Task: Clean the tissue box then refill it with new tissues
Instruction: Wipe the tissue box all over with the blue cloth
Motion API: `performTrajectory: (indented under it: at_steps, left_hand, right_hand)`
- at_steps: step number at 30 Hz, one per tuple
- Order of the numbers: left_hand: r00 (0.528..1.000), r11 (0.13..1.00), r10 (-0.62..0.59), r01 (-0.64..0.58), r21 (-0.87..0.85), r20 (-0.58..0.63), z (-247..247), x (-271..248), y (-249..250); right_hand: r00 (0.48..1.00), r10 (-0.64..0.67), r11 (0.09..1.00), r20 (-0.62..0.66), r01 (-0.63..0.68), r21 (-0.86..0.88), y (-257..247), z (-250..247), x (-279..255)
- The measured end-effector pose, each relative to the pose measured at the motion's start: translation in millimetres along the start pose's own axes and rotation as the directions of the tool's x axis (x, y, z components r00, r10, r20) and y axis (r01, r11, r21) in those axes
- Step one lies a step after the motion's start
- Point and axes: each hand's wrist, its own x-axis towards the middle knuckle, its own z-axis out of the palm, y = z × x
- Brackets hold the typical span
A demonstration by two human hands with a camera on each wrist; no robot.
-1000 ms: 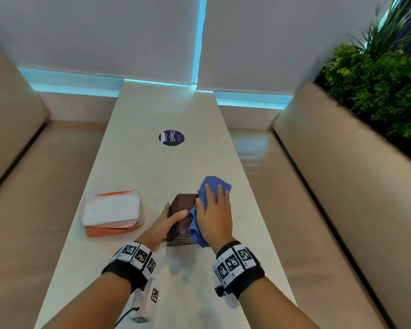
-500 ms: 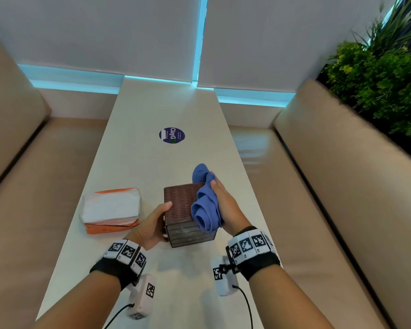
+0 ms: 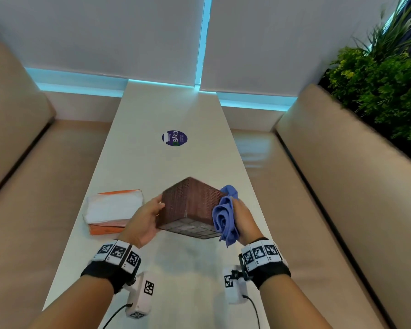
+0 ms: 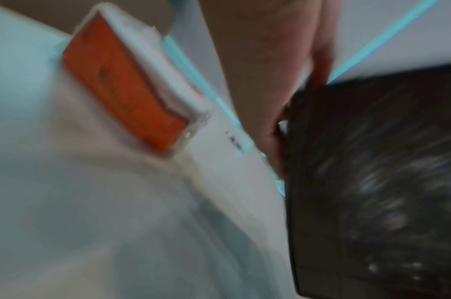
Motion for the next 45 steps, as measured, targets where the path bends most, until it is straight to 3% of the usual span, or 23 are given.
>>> performTrajectory:
  at_steps: [2,5,8,10,12,14,16,18,20,22,23,24,27,29,32,35,37,38,40,42,45]
  left_hand:
    - [0.997,0.989,0.05,-0.041,0.141,-0.064,3.2,1.2,0.5]
    - [1.0,0.953,0.015,-0.008,0.302,-0.02,15.2,-1.9,-1.7]
    - [0.998,0.943,0.006,0.018,0.331,-0.069,16.6,0.2,-11.8]
    - [0.991,0.959,-0.004,0.042,0.279,-0.135,19.1,2.2,-19.3]
    - [0.989,0.961,-0.007,0.047,0.272,-0.148,23.9,-0.3,-24.3]
    - [0.994,0.966,-0.007,0.035,0.257,-0.109,25.6,-4.6,-27.6]
    - [0.995,0.974,0.003,0.019,0.225,-0.098,24.8,-9.7,-26.9]
    - [0.994,0.977,0.023,0.001,0.211,-0.11,18.8,-10.4,-26.9]
    - [0.99,0.974,0.036,-0.004,0.226,-0.136,16.1,-11.9,-23.5]
    - [0.99,0.978,0.027,0.003,0.208,-0.141,11.5,-12.4,-23.0]
    - [0.991,0.984,0.012,0.011,0.177,-0.132,8.5,-12.1,-24.0]
    - [0.992,0.989,-0.006,0.025,0.148,-0.13,8.5,-12.6,-24.7]
    - [0.995,0.99,0.008,0.006,0.143,-0.095,11.1,-10.2,-26.5]
    - [0.997,0.982,0.02,-0.005,0.188,-0.078,15.5,-10.9,-27.5]
    - [0.997,0.979,0.031,-0.018,0.201,-0.064,21.1,-11.3,-27.6]
    - [0.998,0.984,0.009,0.003,0.176,-0.065,20.1,-11.8,-22.4]
    - [0.997,0.983,0.005,0.01,0.183,-0.082,17.9,-13.6,-16.8]
    - [0.996,0.982,-0.003,0.018,0.187,-0.084,14.6,-13.7,-15.3]
    - [0.996,0.984,-0.029,0.043,0.174,-0.084,8.3,-14.8,-13.6]
    - [0.997,0.99,-0.055,0.062,0.124,-0.061,3.6,-16.7,-13.2]
    - [0.996,0.996,-0.077,0.079,0.037,-0.037,-0.1,-18.2,-14.7]
  right_hand:
    - [0.992,-0.117,0.987,-0.045,0.111,-0.116,-1.7,0.8,1.3]
    - [0.969,-0.231,0.936,-0.086,0.198,-0.29,3.4,8.4,-2.4]
    - [0.94,-0.332,0.837,-0.071,0.259,-0.482,9.0,23.1,-10.3]
    - [0.892,-0.45,0.616,0.03,0.335,-0.713,13.7,38.5,-17.9]
    - [0.811,-0.526,0.353,0.255,0.481,-0.803,17.7,56.8,-27.6]
    - [0.794,-0.505,0.304,0.338,0.53,-0.792,18.9,64.1,-30.3]
    - [0.823,-0.464,0.321,0.329,0.502,-0.803,17.0,56.9,-21.3]
    - [0.87,-0.444,0.4,0.215,0.407,-0.821,18.0,41.9,-9.7]
    - [0.928,-0.373,0.612,0.02,0.262,-0.746,15.6,27.9,-3.1]
    - [0.967,-0.246,0.788,-0.067,0.159,-0.594,14.5,26.0,-3.9]
    - [0.969,-0.24,0.79,-0.06,0.159,-0.592,14.3,29.1,-6.4]
    - [0.961,-0.276,0.731,-0.033,0.187,-0.657,12.9,34.8,-11.5]
    - [0.88,-0.447,0.424,0.163,0.369,-0.827,14.2,58.0,-27.8]
    - [0.846,-0.461,0.329,0.268,0.443,-0.834,18.9,68.9,-38.7]
    - [0.831,-0.458,0.334,0.315,0.489,-0.806,15.5,61.4,-35.1]
    - [0.835,-0.503,0.384,0.222,0.446,-0.808,8.2,43.4,-19.5]
    - [0.871,-0.473,0.514,0.132,0.394,-0.762,1.9,33.5,-12.2]
    - [0.911,-0.402,0.645,0.091,0.353,-0.678,-3.5,27.3,-11.4]
    - [0.965,-0.243,0.902,0.093,0.261,-0.345,-12.7,18.2,-13.4]
    - [0.97,-0.194,0.975,0.149,0.208,-0.084,-19.0,16.5,-19.3]
    - [0.977,-0.13,0.991,0.171,0.125,0.038,-26.3,16.2,-15.9]
